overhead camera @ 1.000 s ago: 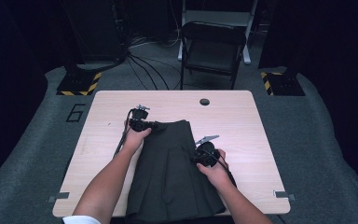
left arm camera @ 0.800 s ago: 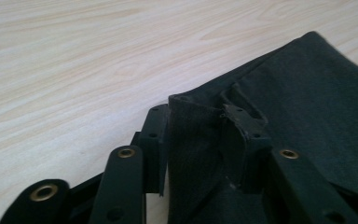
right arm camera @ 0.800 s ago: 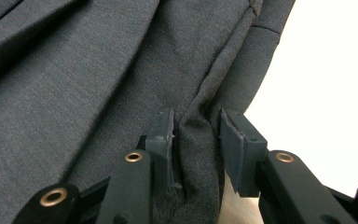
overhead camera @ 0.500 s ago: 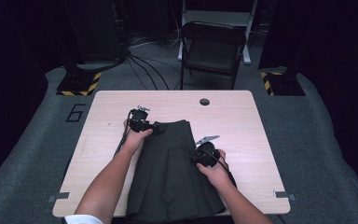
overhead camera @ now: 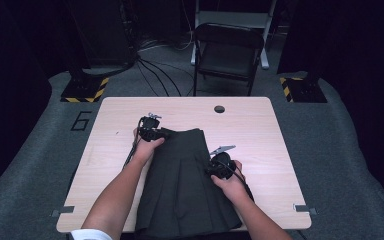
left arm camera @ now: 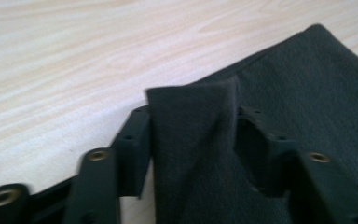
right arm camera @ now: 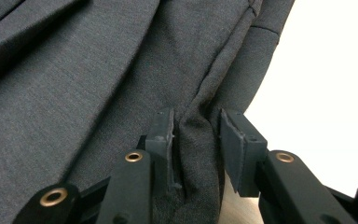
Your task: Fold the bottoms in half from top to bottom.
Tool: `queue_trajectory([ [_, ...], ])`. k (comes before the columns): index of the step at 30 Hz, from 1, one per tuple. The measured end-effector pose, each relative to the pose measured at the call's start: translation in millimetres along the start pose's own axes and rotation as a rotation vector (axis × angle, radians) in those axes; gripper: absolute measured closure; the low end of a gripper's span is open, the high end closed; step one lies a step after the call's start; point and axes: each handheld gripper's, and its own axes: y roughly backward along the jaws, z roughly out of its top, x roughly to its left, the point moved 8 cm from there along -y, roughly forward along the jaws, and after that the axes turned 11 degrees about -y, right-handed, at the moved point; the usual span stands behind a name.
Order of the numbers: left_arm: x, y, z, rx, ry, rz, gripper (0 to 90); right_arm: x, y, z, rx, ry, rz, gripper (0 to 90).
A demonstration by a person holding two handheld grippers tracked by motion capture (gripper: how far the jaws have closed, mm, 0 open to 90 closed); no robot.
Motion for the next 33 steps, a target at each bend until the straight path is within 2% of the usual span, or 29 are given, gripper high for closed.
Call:
queue_trajectory([
  [4,2.5,7.2,3.7,-0.022,0.043,0.012,77.4,0.0,0.1,-0.1,0.001,0.001,0.001,65.1],
  [5,4.0,10.4,4.5,-0.02,0.031,0.015,81.0,0.0,0.2,-0.1,0.001,0.001,0.002,65.0],
  [6,3.1,12.1,5.8,-0.026,0.048,0.015,81.0,0.0,0.3,-0.2,0.001,0.002,0.002,64.7],
  [8,3.1,17.2,10.3,-0.045,0.044,0.013,81.8,-0.4,0.6,-0.2,0.001,-0.003,-0.003,62.3],
  [9,2.9,19.7,12.7,-0.054,0.04,0.015,82.0,-0.7,1.3,-0.6,0.008,-0.002,0.001,60.0],
  [10,3.9,23.3,14.2,-0.051,0.015,0.017,82.1,-1.0,2.0,-1.0,0.017,-0.01,0.001,57.2],
  [12,1.9,27.8,20.0,-0.084,0.032,0.013,82.2,-1.1,2.9,-1.2,0.026,-0.025,0.002,54.1],
  [14,0.9,34.8,25.5,-0.091,0.004,0.002,82.4,-1.8,5.5,-1.5,0.037,-0.022,-0.005,53.7],
  [16,-1.7,39.7,31.9,-0.105,-0.011,0.0,82.6,-1.5,9.0,0.6,0.02,-0.009,-0.02,54.5],
  [17,-2.8,43.5,37.2,-0.116,-0.033,0.002,82.7,-0.6,12.5,2.8,0.004,0.0,-0.035,54.7],
  [18,-5.1,46.2,41.6,-0.133,-0.033,0.003,82.7,2.7,17.0,6.9,-0.034,0.009,-0.049,54.7],
  [19,-5.1,48.6,44.2,-0.131,-0.052,0.006,82.7,5.5,21.0,10.8,-0.068,0.026,-0.058,54.4],
  [21,-8.3,53.5,52.9,-0.146,-0.074,0.005,82.7,16.1,26.7,15.6,-0.112,0.039,-0.043,54.2],
  [22,-9.4,55.0,55.9,-0.155,-0.075,0.006,82.7,26.7,28.7,17.1,-0.128,0.058,-0.012,53.9],
  [23,-10.1,57.7,59.5,-0.155,-0.089,0.004,82.7,32.7,28.7,17.0,-0.127,0.082,0.008,53.4],
  [24,-10.5,58.8,62.0,-0.158,-0.091,0.009,82.7,44.5,26.7,14.7,-0.111,0.101,0.05,52.7],
  [26,-11.2,62.6,69.2,-0.166,-0.106,0.013,82.7,55.7,21.8,10.0,-0.082,0.145,0.076,52.0],
  [27,-11.3,64.4,72.3,-0.168,-0.11,0.014,82.7,61.1,18.1,6.1,-0.056,0.152,0.088,51.7],
  [30,-13.2,68.9,83.1,-0.192,-0.124,0.018,82.7,62.1,10.2,0.2,-0.014,0.171,0.082,49.3],
  [31,-13.8,71.6,85.9,-0.192,-0.138,0.014,82.7,61.5,7.3,-0.7,-0.015,0.157,0.076,48.9],
  [33,-14.2,74.1,90.4,-0.202,-0.144,0.016,82.7,54.9,2.6,-3.8,0.019,0.144,0.054,47.8],
])
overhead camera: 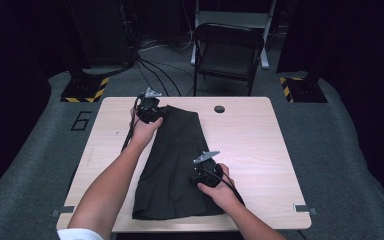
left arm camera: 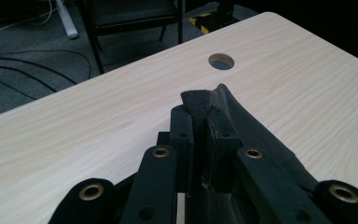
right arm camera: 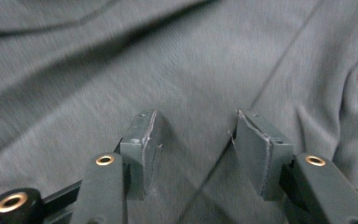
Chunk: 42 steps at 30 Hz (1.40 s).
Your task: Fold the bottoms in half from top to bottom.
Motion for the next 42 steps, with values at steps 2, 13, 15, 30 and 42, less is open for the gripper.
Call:
queue_trajectory([
  [2,-0.1,2.8,3.8,-0.01,0.001,-0.001,82.7,-1.7,-1.1,-0.7,0.005,-0.009,-0.002,47.4],
  [13,-9.2,13.6,8.5,-0.043,-0.029,-0.024,82.7,-13.0,4.7,-10.4,0.017,-0.058,-0.015,45.6],
  [15,-12.3,13.9,10.2,-0.044,-0.042,-0.024,82.7,-10.5,7.1,-7.5,0.006,-0.051,-0.017,45.5],
  [30,-13.5,9.3,22.5,-0.053,-0.054,-0.017,82.7,51.9,13.6,28.0,-0.117,0.032,0.117,29.4],
  [42,-15.6,27.2,24.8,-0.1,-0.052,-0.055,82.7,35.6,-18.0,3.1,0.041,0.042,0.027,34.7],
])
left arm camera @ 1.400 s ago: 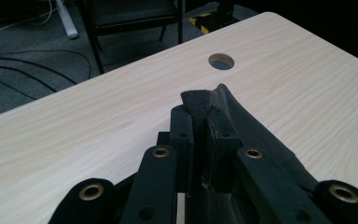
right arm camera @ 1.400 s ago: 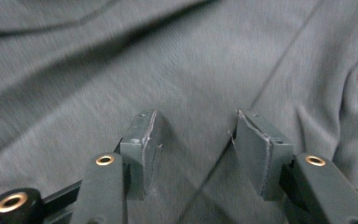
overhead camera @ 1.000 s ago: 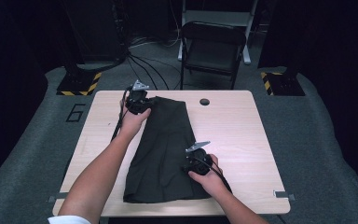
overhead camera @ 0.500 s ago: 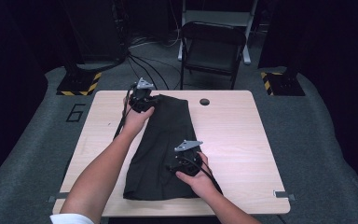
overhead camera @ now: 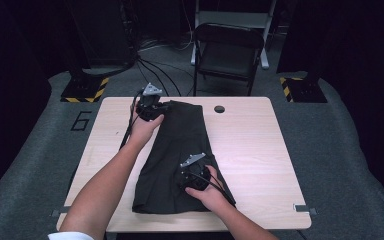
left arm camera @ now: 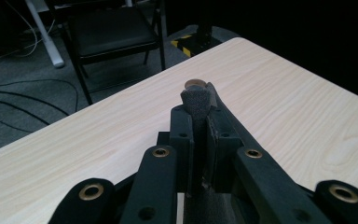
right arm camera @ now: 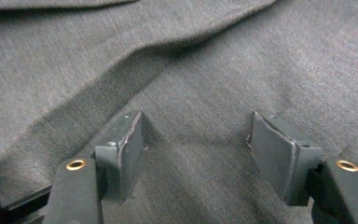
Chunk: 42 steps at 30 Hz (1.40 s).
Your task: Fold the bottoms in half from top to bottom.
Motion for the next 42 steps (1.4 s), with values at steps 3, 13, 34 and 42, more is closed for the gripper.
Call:
queue_trajectory([
  [3,-3.0,7.0,0.3,-0.01,-0.007,-0.017,82.7,-0.2,-1.6,-1.5,-0.006,0.007,-0.014,35.2],
  [13,-21.2,37.3,-2.5,-0.059,-0.037,-0.082,83.1,1.4,-4.0,-3.4,-0.006,0.006,-0.036,35.2],
  [34,-61.3,109.5,-36.1,-0.13,-0.085,-0.187,84.6,1.9,-4.4,-4.4,-0.021,0.007,-0.041,35.5],
  [42,-66.7,112.7,-47.5,-0.122,-0.084,-0.196,84.5,-4.1,12.9,-0.2,-0.06,0.001,-0.05,41.9],
])
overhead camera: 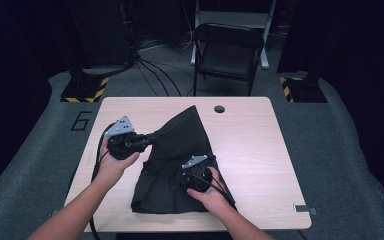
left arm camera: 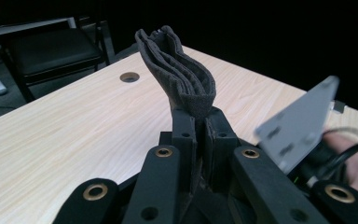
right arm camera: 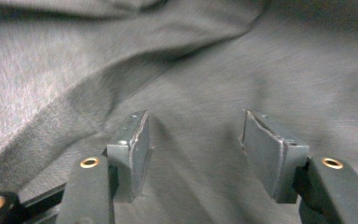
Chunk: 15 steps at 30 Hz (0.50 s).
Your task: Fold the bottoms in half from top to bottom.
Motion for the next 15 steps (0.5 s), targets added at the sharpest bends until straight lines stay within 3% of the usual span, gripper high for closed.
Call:
queue_trajectory([
  [2,-1.0,-0.3,-1.6,-0.001,-0.001,-0.004,84.5,-10.1,7.0,3.1,-0.037,-0.016,-0.023,42.6],
  [4,-3.1,-1.1,-3.5,-0.005,0.0,-0.011,84.6,-21.6,9.4,2.9,-0.039,-0.052,-0.037,42.2],
  [8,-6.8,-0.6,-7.7,-0.007,0.002,-0.019,84.5,-44.4,6.8,-4.2,-0.01,-0.077,-0.079,41.2],
  [15,-16.2,8.2,-16.3,-0.018,0.003,-0.047,84.6,-55.7,4.3,-15.9,0.015,-0.135,-0.049,38.5],
])
